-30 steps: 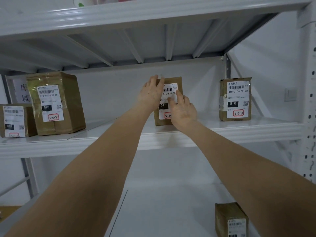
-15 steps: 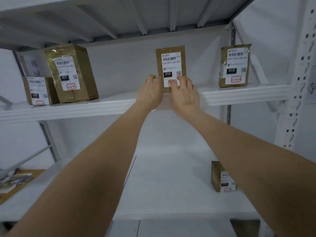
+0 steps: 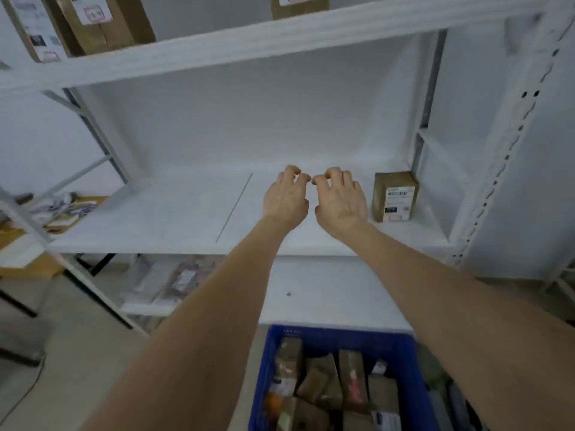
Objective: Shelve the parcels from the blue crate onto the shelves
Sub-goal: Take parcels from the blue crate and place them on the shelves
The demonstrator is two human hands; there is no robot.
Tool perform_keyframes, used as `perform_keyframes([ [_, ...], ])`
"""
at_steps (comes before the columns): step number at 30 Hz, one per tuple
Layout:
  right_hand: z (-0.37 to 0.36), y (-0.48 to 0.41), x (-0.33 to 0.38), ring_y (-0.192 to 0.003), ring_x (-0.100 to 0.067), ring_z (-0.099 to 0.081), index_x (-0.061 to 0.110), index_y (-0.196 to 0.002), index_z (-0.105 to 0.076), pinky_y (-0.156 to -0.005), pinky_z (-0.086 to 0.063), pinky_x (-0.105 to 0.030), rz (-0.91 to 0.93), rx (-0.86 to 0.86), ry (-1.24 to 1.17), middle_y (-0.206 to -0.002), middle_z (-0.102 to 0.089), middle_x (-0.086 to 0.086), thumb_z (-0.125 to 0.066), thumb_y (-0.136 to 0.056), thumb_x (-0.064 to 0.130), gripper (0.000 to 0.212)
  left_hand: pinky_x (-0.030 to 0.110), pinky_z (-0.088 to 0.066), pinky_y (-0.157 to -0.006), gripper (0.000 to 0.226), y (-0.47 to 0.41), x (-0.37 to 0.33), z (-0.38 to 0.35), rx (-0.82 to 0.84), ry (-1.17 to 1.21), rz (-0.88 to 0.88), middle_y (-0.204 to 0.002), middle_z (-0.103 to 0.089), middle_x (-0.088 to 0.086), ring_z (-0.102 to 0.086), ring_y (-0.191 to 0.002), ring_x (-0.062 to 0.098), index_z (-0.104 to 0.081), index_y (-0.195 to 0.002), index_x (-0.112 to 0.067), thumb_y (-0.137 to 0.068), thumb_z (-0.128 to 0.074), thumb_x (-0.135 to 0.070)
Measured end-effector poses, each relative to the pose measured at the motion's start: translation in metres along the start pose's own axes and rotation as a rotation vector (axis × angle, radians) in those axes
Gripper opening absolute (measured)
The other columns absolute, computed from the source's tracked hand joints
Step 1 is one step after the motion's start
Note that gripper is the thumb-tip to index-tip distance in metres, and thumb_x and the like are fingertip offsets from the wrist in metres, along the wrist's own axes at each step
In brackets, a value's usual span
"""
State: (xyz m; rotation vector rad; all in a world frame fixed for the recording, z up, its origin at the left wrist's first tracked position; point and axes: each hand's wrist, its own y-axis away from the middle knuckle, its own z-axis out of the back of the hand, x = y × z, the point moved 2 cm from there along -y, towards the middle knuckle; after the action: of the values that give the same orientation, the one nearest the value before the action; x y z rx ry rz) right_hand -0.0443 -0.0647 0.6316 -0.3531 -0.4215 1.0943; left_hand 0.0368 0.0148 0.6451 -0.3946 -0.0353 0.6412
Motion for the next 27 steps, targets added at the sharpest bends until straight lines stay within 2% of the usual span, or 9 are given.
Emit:
perform_keyframes([
  [7,-0.116,0.101,-0.032,-0.124,-0.027,-0.036,0.017,-0.140,-0.038,-0.098,-0.035,-0.035,-0.095,0.368,-0.022,-0.138,-0.036,-0.009,-0.053,-0.088,0.011,0.055,0.033,-0.043,-0.093,0.051,0.086,0.001,-0.140,0.417,-0.002,0.052,-0.147,-0.024,0.005,-0.035,-0.130,0.022,-0.037,-0.141,-0.015,-0.092,-0.048,-0.009],
  [12,-0.205,0.152,-0.048,-0.126,-0.028,-0.035,0.015,-0.140,-0.035,-0.099,-0.037,-0.035,-0.129,0.598,0.012,-0.141,-0.034,-0.012,-0.056,-0.087,0.013,0.057,0.036,-0.045,-0.094,0.054,0.124,0.021,-0.241,0.621,0.061,0.128,-0.147,-0.023,0.007,-0.034,-0.132,0.025,-0.035,-0.142,-0.015,-0.091,-0.051,-0.009],
  [17,-0.294,0.187,-0.053,-0.124,-0.029,-0.036,0.014,-0.138,-0.037,-0.098,-0.040,-0.037,-0.167,0.705,-0.005,-0.138,-0.035,-0.012,-0.053,-0.088,0.011,0.053,0.039,-0.046,-0.095,0.045,0.155,0.051,-0.338,0.768,0.114,0.183,-0.138,-0.033,0.006,-0.040,-0.125,0.025,-0.040,-0.136,-0.013,-0.092,-0.051,-0.015],
  [20,-0.348,0.205,-0.052,-0.124,-0.031,-0.036,0.014,-0.141,-0.033,-0.094,-0.042,-0.038,-0.224,0.752,-0.066,-0.140,-0.033,-0.013,-0.051,-0.092,0.018,0.052,0.041,-0.047,-0.091,0.041,0.177,0.073,-0.385,0.874,0.099,0.196,-0.139,-0.038,0.008,-0.044,-0.119,0.029,-0.042,-0.133,-0.013,-0.092,-0.047,-0.017],
  [24,-0.423,0.226,-0.051,-0.134,-0.033,-0.028,0.017,-0.148,-0.019,-0.105,-0.034,-0.041,-0.390,0.913,-0.182,-0.149,-0.020,-0.013,-0.051,-0.094,0.023,0.063,0.041,-0.041,-0.103,0.048,0.204,0.100,-0.443,0.938,0.211,0.470,-0.147,-0.031,0.014,-0.041,-0.128,0.033,-0.036,-0.141,-0.009,-0.094,-0.047,-0.013],
  [27,-0.486,0.244,-0.054,-0.138,-0.032,-0.024,0.017,-0.150,-0.016,-0.108,-0.034,-0.043,-0.419,0.976,-0.247,-0.153,-0.019,-0.010,-0.052,-0.095,0.027,0.067,0.042,-0.043,-0.100,0.047,0.223,0.113,-0.498,0.979,0.299,0.571,-0.147,-0.029,0.017,-0.044,-0.125,0.034,-0.034,-0.141,-0.005,-0.095,-0.044,-0.010],
])
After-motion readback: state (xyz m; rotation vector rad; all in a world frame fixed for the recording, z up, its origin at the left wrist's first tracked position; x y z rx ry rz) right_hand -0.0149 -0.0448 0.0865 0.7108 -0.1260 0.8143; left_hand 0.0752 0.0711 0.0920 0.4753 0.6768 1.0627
